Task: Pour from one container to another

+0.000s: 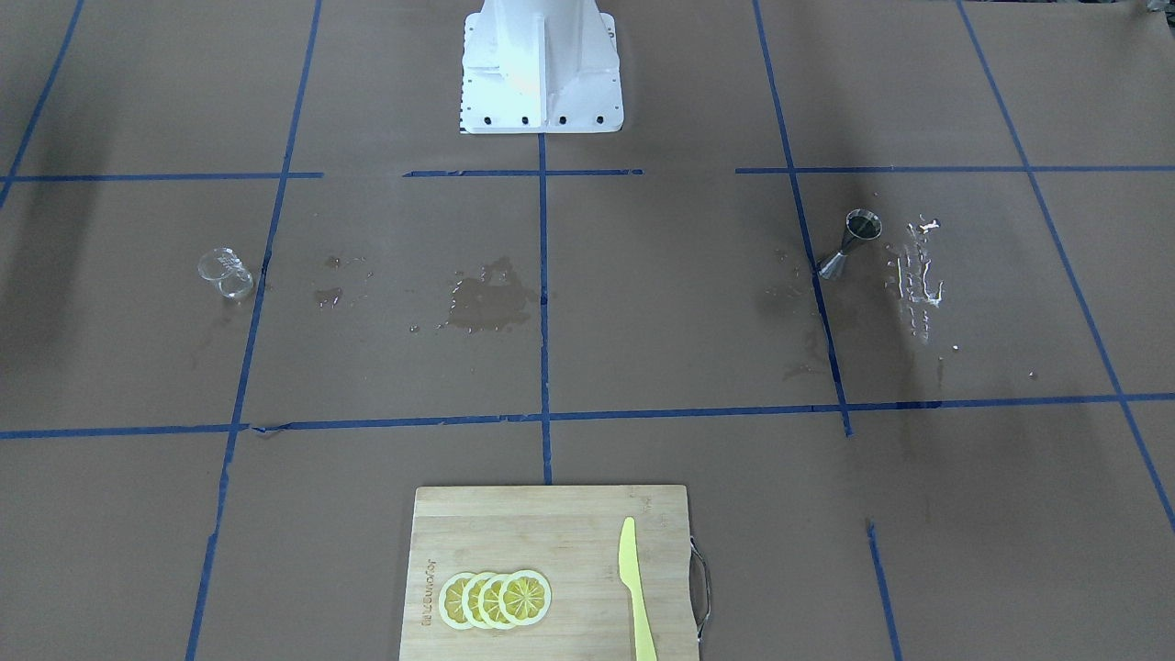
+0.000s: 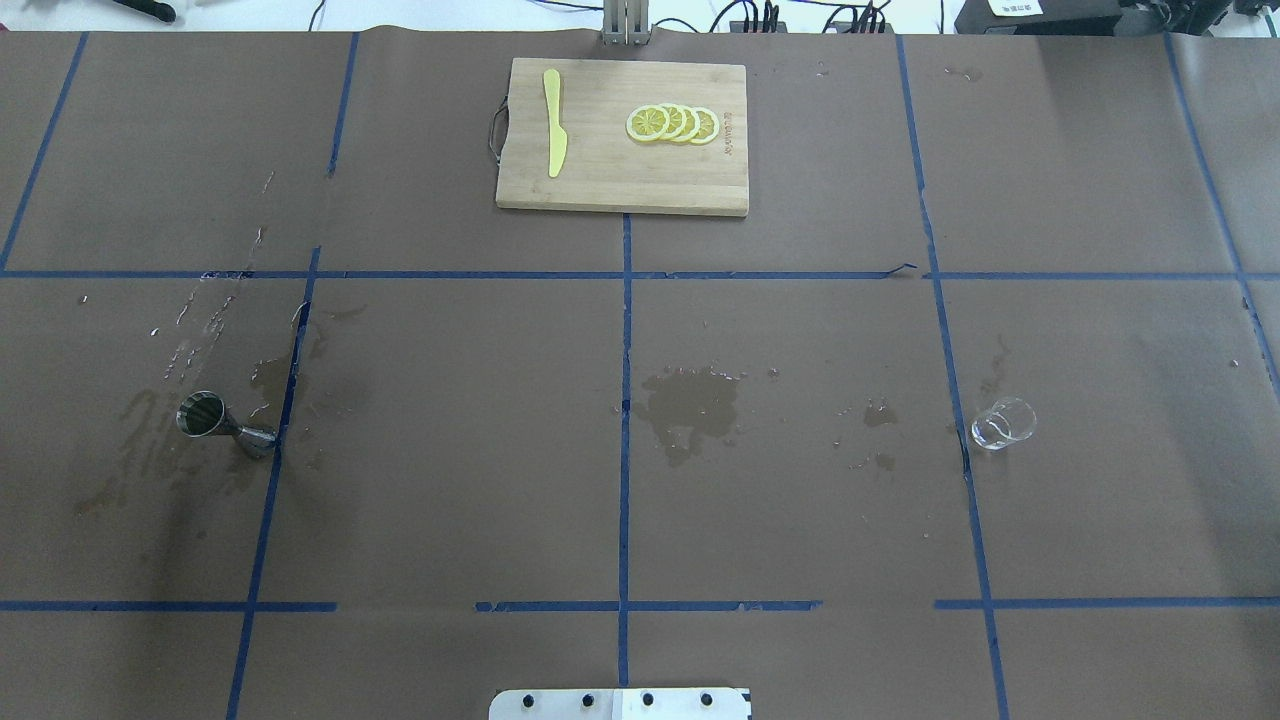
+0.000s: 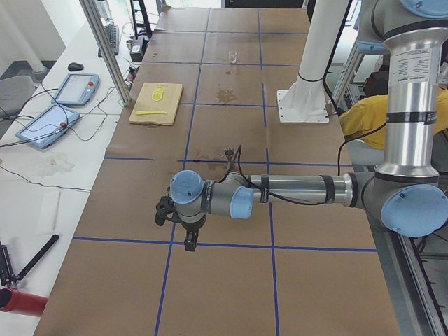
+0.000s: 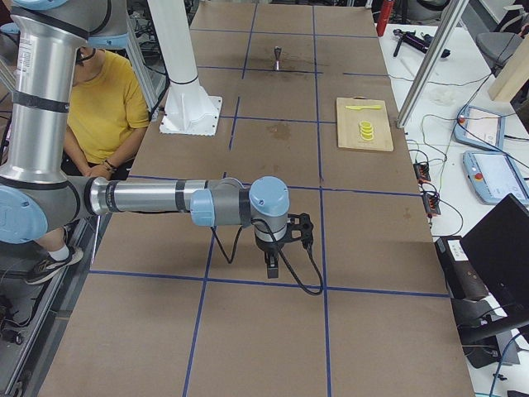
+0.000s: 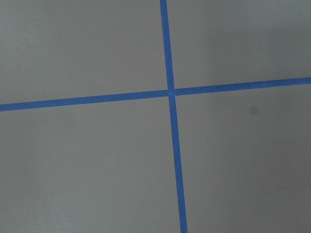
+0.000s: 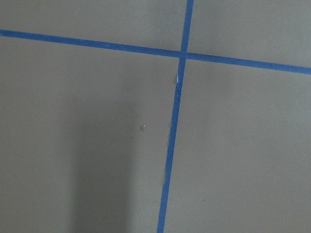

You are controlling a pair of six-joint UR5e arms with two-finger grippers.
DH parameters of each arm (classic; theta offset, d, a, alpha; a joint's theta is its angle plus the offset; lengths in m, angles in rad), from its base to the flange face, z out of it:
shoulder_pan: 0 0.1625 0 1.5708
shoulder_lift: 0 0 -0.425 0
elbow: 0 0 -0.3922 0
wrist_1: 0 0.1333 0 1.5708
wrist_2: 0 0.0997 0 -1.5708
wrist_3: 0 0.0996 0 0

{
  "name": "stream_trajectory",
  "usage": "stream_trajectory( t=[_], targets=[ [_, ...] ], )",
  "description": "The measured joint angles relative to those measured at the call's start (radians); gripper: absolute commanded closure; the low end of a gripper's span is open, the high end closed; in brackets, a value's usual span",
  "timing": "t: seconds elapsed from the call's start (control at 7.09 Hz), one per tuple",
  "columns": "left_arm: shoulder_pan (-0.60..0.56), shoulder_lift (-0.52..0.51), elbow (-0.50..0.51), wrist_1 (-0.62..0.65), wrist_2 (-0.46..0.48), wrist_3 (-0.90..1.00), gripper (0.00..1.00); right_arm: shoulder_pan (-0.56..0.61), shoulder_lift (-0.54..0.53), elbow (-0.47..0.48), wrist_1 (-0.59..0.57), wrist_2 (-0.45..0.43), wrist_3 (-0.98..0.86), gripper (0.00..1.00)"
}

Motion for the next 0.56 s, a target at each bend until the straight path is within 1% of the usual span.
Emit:
stream_trajectory(
  t=[0.56],
  targets=[
    [0.0,-0.01,0.002,0.003,0.008,0.0,0.0,0.0,0.0,0.006,0.0,0.0,0.0,0.0]
  ],
)
